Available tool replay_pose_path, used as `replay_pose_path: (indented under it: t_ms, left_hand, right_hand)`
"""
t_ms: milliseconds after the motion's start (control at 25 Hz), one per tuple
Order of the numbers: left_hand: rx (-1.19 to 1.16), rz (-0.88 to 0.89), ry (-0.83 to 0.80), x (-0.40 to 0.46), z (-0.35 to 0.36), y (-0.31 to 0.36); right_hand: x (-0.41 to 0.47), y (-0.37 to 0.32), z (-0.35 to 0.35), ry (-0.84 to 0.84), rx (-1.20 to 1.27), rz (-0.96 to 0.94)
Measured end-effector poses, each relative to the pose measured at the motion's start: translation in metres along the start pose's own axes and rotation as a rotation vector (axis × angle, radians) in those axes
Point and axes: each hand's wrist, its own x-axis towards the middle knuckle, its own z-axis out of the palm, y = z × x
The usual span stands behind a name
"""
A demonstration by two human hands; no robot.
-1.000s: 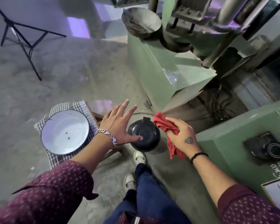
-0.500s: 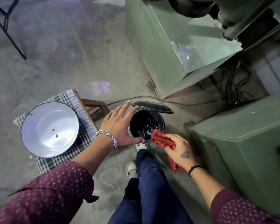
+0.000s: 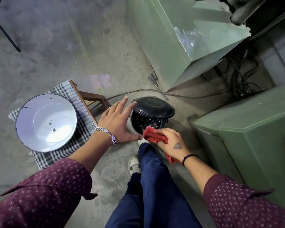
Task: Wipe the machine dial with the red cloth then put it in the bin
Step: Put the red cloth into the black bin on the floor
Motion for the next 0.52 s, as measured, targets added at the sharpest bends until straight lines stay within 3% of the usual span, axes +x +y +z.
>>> replay_pose_path:
  t_ms: [240,400,520]
  left_hand:
    - [0.016,-0.002,0.011,-0.007,0.008,-0.003]
    - [0.041,0.002,0.01,-0.007,0.01,-0.003]
    - [0.049,0.004,0.006,-0.009,0.01,-0.002]
  right_hand:
    - [0.031,-0.007,0.015,-0.168,-0.142,-0.035]
    - [0.045,0.0,0.02,-0.367,-0.449,0.08]
    - [0.035,0.013,0.021,-0.378,-0.478,0.114]
